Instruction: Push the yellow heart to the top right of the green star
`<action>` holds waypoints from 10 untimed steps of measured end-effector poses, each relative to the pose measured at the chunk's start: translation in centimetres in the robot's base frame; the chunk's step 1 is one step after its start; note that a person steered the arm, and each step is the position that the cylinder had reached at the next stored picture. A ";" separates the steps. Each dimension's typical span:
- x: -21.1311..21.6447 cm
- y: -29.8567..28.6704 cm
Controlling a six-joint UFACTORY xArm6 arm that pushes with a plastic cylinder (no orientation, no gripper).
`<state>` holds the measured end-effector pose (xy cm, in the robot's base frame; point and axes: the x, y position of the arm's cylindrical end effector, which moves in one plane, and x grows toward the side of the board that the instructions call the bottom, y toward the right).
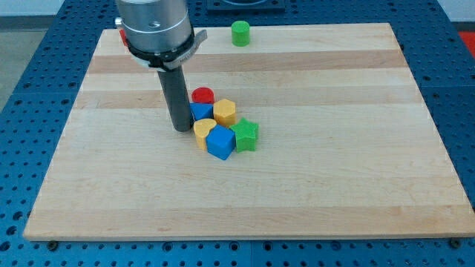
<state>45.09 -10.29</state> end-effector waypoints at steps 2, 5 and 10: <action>0.6 -0.5; 1.2 6.6; -4.8 17.5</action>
<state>40.27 7.18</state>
